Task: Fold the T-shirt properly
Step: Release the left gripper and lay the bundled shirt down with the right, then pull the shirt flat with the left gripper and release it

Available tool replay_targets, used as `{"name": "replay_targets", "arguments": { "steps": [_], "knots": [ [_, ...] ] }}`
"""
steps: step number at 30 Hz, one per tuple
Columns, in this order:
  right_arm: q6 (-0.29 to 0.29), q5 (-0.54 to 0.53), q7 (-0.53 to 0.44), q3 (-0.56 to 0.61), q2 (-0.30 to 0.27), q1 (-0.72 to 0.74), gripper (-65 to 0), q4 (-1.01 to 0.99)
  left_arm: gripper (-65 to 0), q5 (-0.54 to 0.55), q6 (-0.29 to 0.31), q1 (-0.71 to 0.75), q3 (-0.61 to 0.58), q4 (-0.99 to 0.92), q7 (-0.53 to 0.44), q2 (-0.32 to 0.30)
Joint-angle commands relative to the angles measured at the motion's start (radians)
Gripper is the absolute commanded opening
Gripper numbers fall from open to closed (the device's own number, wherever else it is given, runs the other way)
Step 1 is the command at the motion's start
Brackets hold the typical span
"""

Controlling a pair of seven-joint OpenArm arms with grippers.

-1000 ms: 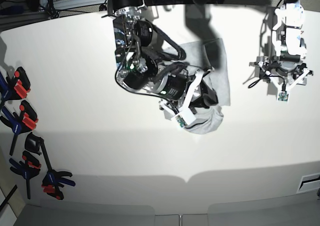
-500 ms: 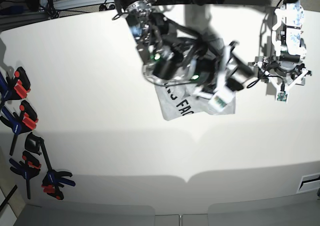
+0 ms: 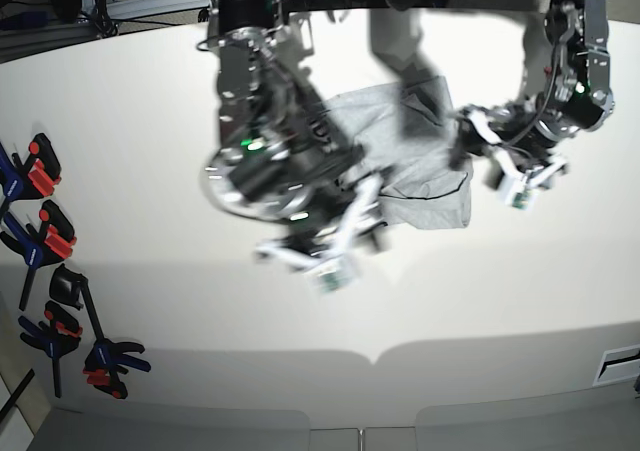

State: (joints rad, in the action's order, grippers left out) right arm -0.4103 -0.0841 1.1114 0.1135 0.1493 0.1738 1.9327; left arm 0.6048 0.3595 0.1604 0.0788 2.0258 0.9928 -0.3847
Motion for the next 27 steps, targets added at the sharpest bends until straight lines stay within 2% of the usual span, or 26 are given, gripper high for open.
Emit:
{"name": "replay_targets", "arguments": {
  "steps": [1,2,4,6,8,12,15,16,20,27],
  "knots": [
    [0.0,-0.023,-0.026,-0.044,0.008,0.016,-38.3,0.02,-21.4,0.045,0.032,-0.011,0.004,0.046,-0.022,0.007],
    [0.001,-0.029,-0.026,-0.093,0.003,0.014,-38.3,0.02,-21.4,0.07,0.047,-0.011,0.0,0.071,-0.012,0.024],
    [0.001,-0.032,-0.023,-0.172,-0.03,0.008,-38.3,0.02,-21.4,0.048,0.048,-0.011,-0.024,0.093,-0.007,0.051],
    [0.0,-0.064,-0.011,-0.239,-0.076,-0.006,-38.3,0.02,-21.4,-0.06,0.039,-0.011,-0.077,0.082,-0.03,0.079],
    [0.0,-0.105,-0.005,-0.298,-0.122,-0.028,-38.3,0.02,-21.4,-0.165,0.005,-0.016,-0.155,0.055,-0.045,0.106],
    [0.0,-0.14,0.012,-0.375,-0.192,-0.091,-38.3,0.02,-21.4,-0.197,-0.002,-0.019,-0.289,0.039,-0.056,0.118],
    [-0.001,-0.14,0.019,-0.402,-0.234,-0.149,-38.4,0.02,-21.4,-0.236,-0.174,-0.029,-0.302,0.039,-0.121,0.119],
    [-0.001,-0.14,0.022,-0.409,-0.248,-0.169,-38.3,0.02,-21.4,-0.248,-0.206,-0.036,-0.302,0.039,-0.127,0.118],
    [-0.002,-0.139,0.023,-0.426,-0.285,-0.24,-38.4,0.02,-21.4,-0.246,-0.214,-0.058,-0.302,0.035,-0.111,0.118],
    [-0.003,-0.141,0.023,-0.427,-0.285,-0.275,-38.4,0.02,-21.4,-0.203,-0.214,-0.064,-0.303,-0.1,-0.105,0.141]
  ]
}}
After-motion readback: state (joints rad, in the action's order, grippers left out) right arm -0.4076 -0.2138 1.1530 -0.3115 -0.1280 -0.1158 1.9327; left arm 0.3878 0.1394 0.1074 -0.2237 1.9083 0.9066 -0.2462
